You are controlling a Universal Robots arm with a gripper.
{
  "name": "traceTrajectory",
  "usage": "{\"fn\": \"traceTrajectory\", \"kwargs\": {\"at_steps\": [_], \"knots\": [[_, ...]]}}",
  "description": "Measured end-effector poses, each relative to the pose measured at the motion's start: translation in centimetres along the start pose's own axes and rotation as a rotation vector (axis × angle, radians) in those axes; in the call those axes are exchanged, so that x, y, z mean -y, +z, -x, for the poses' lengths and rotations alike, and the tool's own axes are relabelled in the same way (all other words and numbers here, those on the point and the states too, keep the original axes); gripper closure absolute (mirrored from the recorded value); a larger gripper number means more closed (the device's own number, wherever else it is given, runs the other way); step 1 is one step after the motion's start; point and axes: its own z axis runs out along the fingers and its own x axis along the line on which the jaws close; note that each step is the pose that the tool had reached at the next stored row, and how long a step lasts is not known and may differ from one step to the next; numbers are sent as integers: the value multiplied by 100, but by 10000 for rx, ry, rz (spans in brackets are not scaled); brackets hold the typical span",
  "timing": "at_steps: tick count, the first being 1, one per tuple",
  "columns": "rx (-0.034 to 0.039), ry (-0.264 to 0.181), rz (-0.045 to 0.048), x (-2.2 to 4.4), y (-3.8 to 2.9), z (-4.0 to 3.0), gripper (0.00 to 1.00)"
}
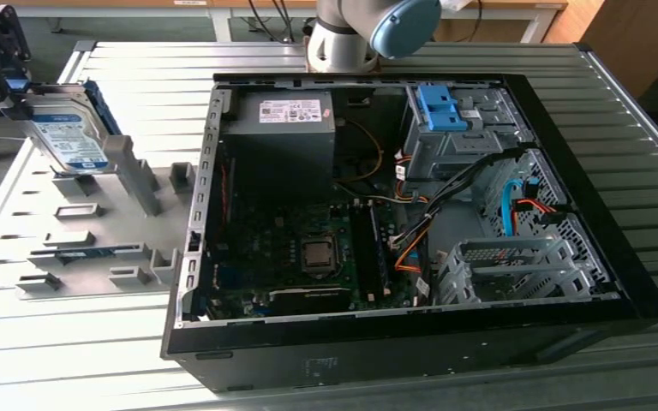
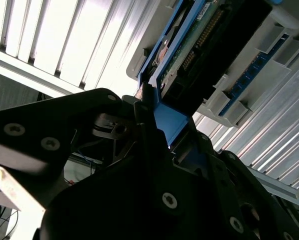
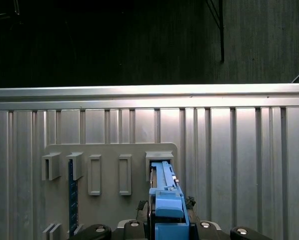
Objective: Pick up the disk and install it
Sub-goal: 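Pick up the disk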
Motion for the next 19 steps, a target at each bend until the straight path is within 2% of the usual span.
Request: {"fn": "traceTrajectory", "kwargs": {"at_steps": [19], "knots": [[0, 0, 0, 0, -7, 0, 64]]}}
